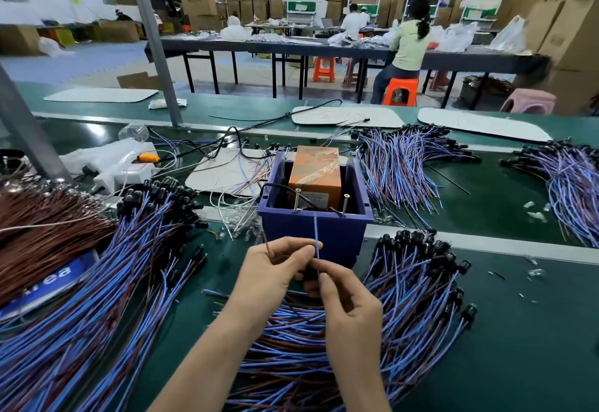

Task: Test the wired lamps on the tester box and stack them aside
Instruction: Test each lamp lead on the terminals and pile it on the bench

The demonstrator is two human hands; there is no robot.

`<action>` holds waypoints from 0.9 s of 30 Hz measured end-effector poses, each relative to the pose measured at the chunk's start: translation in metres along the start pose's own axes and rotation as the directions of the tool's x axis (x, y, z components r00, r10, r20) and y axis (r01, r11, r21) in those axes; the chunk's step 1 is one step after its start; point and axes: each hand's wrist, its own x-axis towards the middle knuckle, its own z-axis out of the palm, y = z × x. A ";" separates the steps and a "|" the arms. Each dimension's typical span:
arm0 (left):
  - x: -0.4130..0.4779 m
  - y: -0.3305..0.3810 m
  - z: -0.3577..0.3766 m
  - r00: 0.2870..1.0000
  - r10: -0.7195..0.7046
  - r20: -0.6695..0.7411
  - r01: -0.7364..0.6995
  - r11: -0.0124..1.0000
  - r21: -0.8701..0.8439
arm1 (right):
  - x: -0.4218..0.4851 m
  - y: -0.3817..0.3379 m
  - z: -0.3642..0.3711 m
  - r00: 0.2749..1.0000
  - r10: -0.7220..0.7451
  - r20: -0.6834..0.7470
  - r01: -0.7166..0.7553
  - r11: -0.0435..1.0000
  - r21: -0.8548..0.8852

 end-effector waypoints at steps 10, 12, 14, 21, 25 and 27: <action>-0.005 -0.009 -0.011 0.970 -0.204 0.134 0.132 0.901 0.413 | 0.009 0.012 -0.013 0.983 0.135 -0.121 -0.134 0.991 0.015; -0.005 -0.008 -0.014 0.968 -0.228 0.109 0.188 0.938 0.292 | 0.010 0.012 -0.014 0.984 0.147 -0.103 -0.148 0.989 -0.008; -0.005 -0.007 -0.016 0.976 -0.209 0.066 0.199 0.970 0.139 | 0.011 0.013 -0.015 0.987 0.145 -0.068 -0.149 0.987 -0.060; 0.001 -0.008 -0.015 0.986 -0.154 -0.062 0.138 0.969 -0.206 | 0.015 0.013 -0.019 0.991 0.131 0.006 -0.128 0.981 -0.143; 0.007 -0.008 -0.009 0.988 -0.133 -0.074 0.130 0.990 -0.054 | 0.017 0.014 -0.022 0.989 0.145 0.017 -0.141 0.978 -0.156; 0.010 -0.008 -0.006 0.988 -0.134 -0.074 0.134 0.991 -0.004 | 0.017 0.015 -0.023 0.989 0.149 0.015 -0.145 0.977 -0.158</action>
